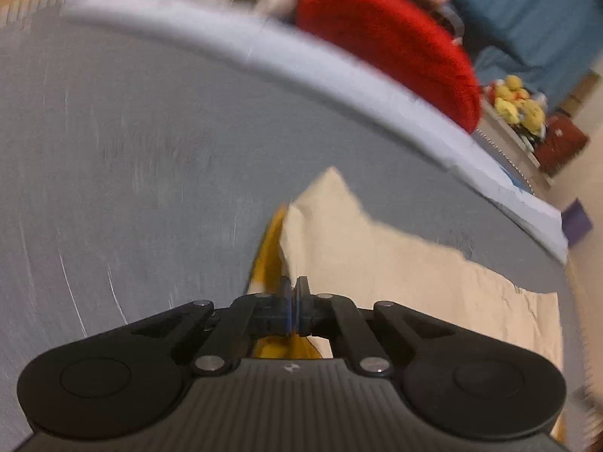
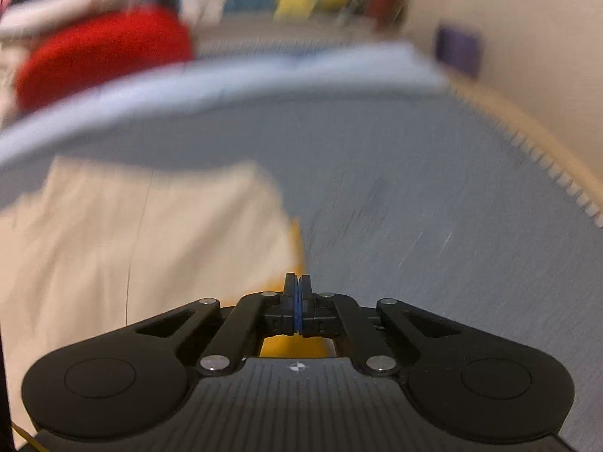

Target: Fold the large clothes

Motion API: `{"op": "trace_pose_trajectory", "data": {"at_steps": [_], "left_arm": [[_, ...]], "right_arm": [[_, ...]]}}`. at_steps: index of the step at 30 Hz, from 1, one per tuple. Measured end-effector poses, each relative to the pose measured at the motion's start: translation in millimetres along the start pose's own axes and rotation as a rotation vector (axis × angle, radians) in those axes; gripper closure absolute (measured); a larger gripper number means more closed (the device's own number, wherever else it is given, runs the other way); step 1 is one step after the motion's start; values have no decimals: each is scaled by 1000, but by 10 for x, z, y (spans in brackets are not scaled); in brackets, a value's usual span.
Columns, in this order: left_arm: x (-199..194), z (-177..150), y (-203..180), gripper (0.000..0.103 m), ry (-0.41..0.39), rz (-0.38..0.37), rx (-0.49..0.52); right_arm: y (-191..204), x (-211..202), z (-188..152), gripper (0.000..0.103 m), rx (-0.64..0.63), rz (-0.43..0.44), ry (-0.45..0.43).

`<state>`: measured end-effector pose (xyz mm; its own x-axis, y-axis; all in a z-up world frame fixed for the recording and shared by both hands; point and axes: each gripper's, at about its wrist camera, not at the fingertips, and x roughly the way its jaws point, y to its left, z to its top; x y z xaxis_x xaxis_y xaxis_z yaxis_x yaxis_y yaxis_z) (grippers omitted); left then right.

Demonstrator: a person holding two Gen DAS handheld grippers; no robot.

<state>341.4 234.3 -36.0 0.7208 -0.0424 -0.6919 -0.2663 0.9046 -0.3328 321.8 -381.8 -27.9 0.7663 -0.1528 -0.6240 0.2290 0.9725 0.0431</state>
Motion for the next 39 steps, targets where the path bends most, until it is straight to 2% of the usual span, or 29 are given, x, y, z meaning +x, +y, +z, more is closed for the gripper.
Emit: {"op": "trace_pose_trajectory", "data": {"at_steps": [2,3,4,5,7,8,9,11,12,13,15,17,18,19,21,23,25,27,29,31,32,34,39], "left_arm": [[-186,40,-52,102,-100,-2,7],[-222,46,-64,102,-122,10,7],[-228,34,-82,102,-126,27,13],[-184,8,-95,101,-104,51,24],[-29,-52,-71,97,-7,103,31],[51,-80,-39,91,48,135,17],[69,-97,-7,85,70,177,-3],[-48,-76,-47,81,13,192,4],[-111,-62,-97,80,-12,187,23],[-180,-43,-172,78,-36,170,47],[-245,-37,-306,70,-54,115,70],[-276,-90,-416,70,-47,70,88],[-255,-117,-466,70,-40,57,97],[-242,-147,-519,70,-31,42,109],[-213,-213,-609,70,-22,11,132],[-202,-249,-713,70,-13,-32,168],[-167,-255,-858,70,5,-85,204],[-101,-345,-952,70,45,-136,219],[56,-491,-1028,69,109,-168,231],[238,-625,-1087,62,158,-120,294],[342,-701,-1095,59,177,-66,340],[466,-746,-1047,57,184,5,374],[461,-563,-759,57,161,127,230]], "right_arm": [[-117,-197,127,103,98,-24,-136],[-173,-244,161,103,135,-34,-175],[-215,-230,170,103,158,-48,-173],[-249,-167,159,103,176,-37,-136],[-305,-8,102,103,234,46,-27],[-293,34,80,101,235,71,-1],[-252,54,62,100,210,91,20],[-195,118,22,76,163,125,73],[-183,157,-9,56,152,132,107],[-179,208,-52,52,144,124,149],[-196,301,-124,52,149,113,219],[-247,348,-161,54,170,132,245],[-243,357,-170,67,170,147,252],[-228,343,-169,87,157,156,248],[-179,288,-137,101,100,161,222],[-163,179,-70,102,63,138,136],[-229,60,6,102,138,117,61],[-264,106,-30,102,191,71,87],[-252,249,-117,101,202,32,170],[-200,305,-165,101,172,-1,209],[-159,323,-169,101,146,-12,214],[-64,354,-193,101,74,-36,225],[-31,390,-231,101,54,-53,276]]}}
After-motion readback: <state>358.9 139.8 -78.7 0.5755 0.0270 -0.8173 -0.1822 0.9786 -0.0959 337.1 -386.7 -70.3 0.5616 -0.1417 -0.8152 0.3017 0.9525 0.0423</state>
